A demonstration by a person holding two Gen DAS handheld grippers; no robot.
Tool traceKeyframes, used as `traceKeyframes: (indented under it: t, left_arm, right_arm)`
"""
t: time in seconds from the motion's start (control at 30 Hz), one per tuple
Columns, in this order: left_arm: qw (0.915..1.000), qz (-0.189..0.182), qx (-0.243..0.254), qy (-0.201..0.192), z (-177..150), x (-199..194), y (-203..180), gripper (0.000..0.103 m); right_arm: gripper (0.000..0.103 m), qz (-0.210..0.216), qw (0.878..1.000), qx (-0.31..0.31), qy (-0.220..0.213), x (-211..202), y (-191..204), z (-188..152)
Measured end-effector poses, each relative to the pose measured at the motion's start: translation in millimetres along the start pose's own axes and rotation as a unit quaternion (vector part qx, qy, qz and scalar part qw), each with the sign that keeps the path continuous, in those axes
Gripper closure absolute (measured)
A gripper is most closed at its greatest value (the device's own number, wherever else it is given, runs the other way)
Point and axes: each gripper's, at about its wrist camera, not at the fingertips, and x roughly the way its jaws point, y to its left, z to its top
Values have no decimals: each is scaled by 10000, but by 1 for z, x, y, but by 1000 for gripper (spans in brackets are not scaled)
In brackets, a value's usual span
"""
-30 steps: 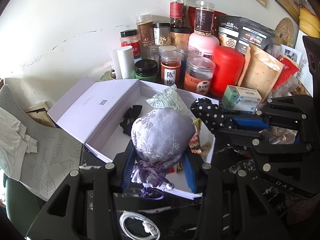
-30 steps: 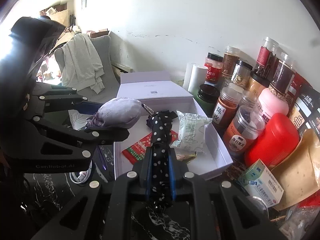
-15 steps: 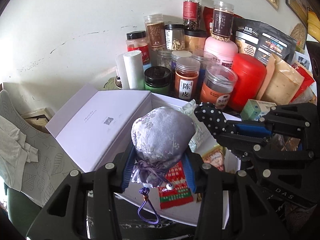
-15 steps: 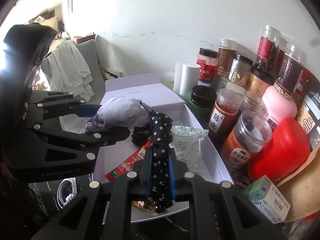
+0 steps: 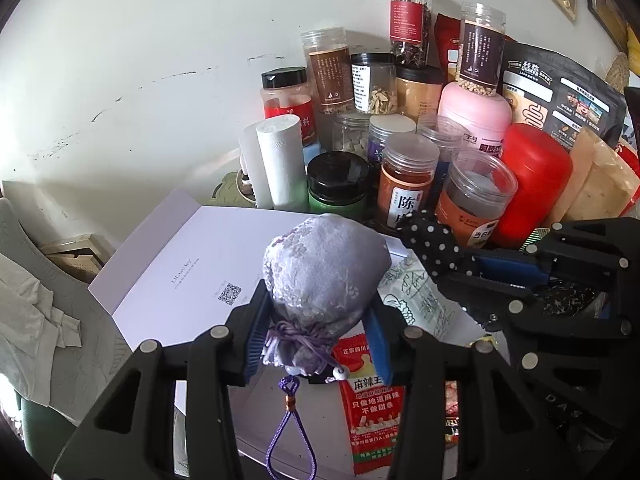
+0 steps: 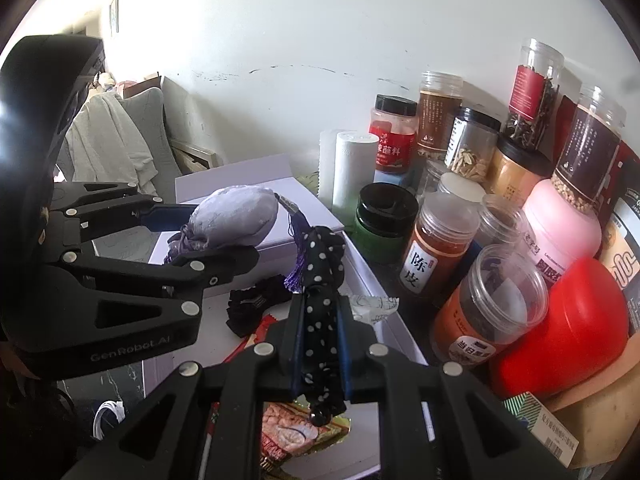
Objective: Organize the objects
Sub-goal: 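Carry the pouch with the left tool while the right carries the polka-dot scrunchie to the box, then lower and release the pouch with the left tool while the right releases the polka-dot scrunchie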
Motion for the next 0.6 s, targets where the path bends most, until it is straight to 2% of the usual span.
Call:
traceKeyframes:
  t: [0.3, 0.5, 0.6]
  left_arm:
    - [9999, -52, -47, 80, 8, 36, 9, 61]
    - [9994, 41, -20, 344, 6, 57, 8, 61]
    - [9987, -31, -31, 510, 3, 67, 8, 61]
  right_arm:
    - [89, -142, 9999, 89, 26, 26, 4, 8]
    - [89, -236, 9992, 284, 171, 41, -1, 4]
    - [89, -324, 9986, 319, 262, 50, -3, 2]
